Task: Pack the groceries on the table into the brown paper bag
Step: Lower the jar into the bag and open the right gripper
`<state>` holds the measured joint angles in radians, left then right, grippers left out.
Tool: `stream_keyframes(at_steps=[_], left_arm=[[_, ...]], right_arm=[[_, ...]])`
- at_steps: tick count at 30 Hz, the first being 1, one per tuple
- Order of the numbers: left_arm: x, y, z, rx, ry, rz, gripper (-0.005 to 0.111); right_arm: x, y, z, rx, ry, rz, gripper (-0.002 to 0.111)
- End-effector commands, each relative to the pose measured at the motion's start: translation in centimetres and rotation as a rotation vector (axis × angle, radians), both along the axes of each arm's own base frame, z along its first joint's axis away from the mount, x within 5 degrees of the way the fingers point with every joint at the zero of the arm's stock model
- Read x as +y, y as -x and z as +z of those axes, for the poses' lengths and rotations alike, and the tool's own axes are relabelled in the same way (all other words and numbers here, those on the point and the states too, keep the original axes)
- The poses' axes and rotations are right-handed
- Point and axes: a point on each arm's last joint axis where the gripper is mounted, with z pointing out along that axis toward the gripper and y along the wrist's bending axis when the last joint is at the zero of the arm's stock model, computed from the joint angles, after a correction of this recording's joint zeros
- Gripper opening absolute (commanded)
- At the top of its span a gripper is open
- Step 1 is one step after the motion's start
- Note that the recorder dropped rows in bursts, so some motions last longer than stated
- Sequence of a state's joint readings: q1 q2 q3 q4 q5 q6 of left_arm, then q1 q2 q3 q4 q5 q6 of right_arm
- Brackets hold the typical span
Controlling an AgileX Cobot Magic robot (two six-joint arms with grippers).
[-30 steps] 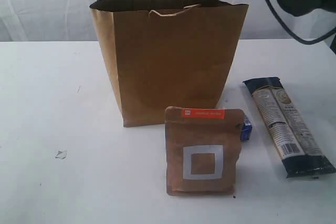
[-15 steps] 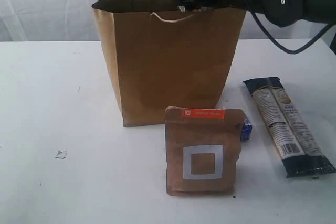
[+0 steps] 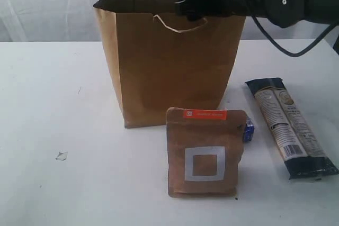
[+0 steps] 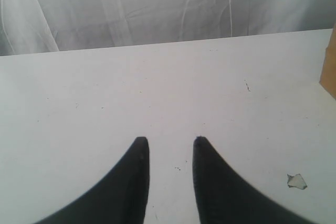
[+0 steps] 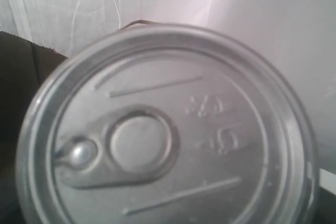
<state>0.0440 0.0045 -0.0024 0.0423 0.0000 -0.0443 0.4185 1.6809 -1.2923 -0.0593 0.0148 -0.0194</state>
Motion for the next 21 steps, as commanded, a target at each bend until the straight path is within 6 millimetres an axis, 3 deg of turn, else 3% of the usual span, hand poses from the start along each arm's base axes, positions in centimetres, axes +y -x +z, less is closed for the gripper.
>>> stream_keyframes(at_steps=[1,4,8,12,16,21], left_arm=[[0.0,0.02,-0.05,-0.003,0.014,0.003,0.035],[0.0,0.02,-0.05,-0.003,0.014,0.003,0.035],[0.0,0.02,-0.05,-0.003,0.014,0.003,0.035],[0.0,0.02,-0.05,-0.003,0.014,0.003,0.035],[0.0,0.02,-0.05,-0.003,0.014,0.003,0.035],[0.0,0.02,-0.05,-0.003,0.014,0.003,0.035]], right_arm=[[-0.04,0.04,1.45,-0.083,-0.01,0.009,0.002],[-0.05,0.05,1.38,-0.076,-0.004,0.01,0.013],[-0.06,0.07,1.3,-0.068,0.0,0.009,0.038],[-0.07,0.07,1.28,-0.065,-0.003,0.008,0.056],[-0.07,0.07,1.28,-0.065,-0.003,0.008,0.064],[-0.07,0.07,1.28,-0.065,-0.003,0.008,0.066]])
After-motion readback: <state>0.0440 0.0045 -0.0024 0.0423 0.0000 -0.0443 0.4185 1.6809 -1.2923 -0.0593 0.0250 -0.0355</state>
